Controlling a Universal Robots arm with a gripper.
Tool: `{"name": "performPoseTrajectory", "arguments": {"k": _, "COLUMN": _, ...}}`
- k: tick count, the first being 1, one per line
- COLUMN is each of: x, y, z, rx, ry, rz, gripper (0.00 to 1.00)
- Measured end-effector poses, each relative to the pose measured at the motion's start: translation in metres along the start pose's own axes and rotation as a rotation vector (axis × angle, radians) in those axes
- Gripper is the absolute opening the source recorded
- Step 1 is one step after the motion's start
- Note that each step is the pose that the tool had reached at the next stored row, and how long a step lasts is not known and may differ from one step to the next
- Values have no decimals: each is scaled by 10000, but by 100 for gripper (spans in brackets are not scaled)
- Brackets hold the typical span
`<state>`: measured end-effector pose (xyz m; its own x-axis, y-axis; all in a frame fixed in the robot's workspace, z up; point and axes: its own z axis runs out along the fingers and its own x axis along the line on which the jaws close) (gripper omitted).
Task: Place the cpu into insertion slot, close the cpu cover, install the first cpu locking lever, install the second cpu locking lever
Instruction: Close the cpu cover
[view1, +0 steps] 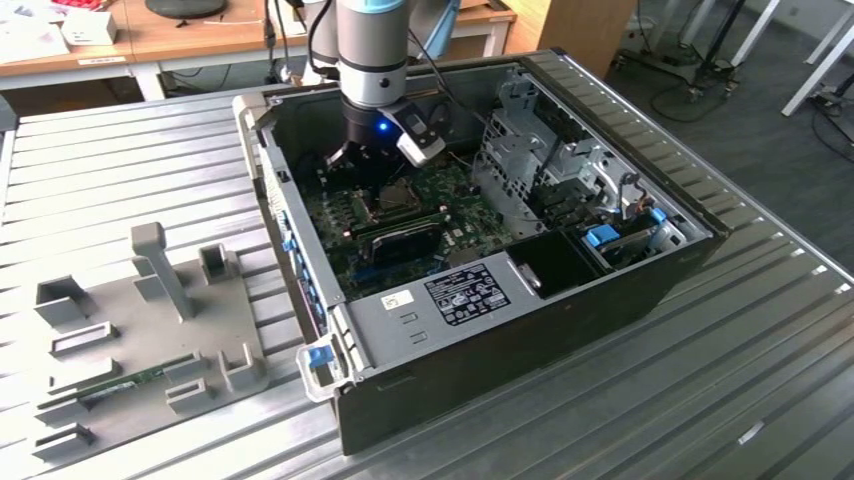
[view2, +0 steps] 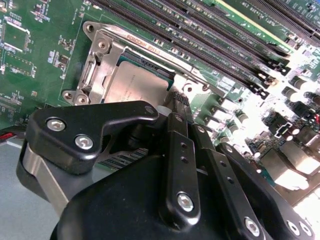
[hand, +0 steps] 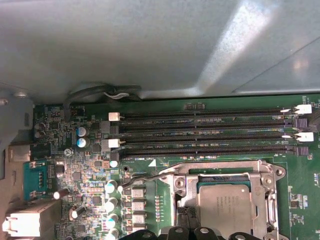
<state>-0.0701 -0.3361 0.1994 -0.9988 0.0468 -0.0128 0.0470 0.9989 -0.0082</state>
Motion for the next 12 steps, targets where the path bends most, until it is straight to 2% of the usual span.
{"name": "performPoseTrajectory", "arguments": {"k": 12, "x": 0, "y": 0, "z": 10, "rx": -1, "ry": -1, "rz": 0, "gripper": 10}}
